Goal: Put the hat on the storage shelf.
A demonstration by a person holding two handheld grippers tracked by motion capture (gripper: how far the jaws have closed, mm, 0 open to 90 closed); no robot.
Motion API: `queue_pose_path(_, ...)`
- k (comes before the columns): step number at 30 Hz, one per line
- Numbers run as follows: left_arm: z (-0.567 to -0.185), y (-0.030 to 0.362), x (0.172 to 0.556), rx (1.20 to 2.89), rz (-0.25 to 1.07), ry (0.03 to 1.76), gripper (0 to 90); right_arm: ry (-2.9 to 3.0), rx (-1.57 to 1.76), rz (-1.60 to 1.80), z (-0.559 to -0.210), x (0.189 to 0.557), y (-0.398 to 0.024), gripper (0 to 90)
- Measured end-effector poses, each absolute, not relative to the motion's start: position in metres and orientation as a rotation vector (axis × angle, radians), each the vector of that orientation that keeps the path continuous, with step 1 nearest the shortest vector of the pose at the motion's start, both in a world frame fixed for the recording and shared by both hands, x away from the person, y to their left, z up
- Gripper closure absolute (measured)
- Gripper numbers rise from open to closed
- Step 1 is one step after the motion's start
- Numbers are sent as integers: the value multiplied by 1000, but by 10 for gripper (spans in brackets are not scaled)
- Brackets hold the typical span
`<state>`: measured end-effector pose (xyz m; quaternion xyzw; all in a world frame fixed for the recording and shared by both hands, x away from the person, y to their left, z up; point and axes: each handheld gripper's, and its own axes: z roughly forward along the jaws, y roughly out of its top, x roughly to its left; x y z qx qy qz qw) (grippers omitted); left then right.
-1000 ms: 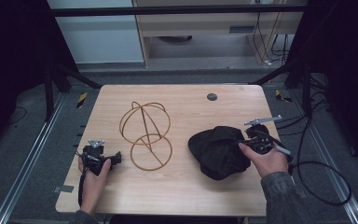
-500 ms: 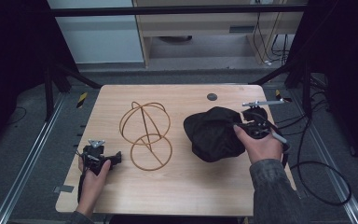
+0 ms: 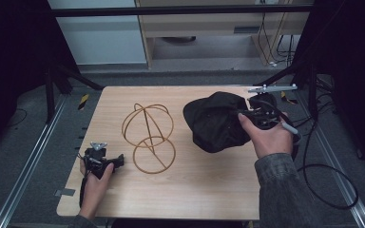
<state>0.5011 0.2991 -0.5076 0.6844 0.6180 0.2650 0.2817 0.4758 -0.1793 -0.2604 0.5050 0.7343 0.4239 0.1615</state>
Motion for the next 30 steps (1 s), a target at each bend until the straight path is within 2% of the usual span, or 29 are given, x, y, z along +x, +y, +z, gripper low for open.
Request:
queue_pose_path(19, -508, 299, 501, 1835, 709, 1650, 0, 1960, 1361, 1465, -217, 474, -164, 866)
queue_pose_path(30, -508, 300, 499, 1840, 705, 1644, 0, 2003, 1282, 1564, -195, 481, -124, 866)
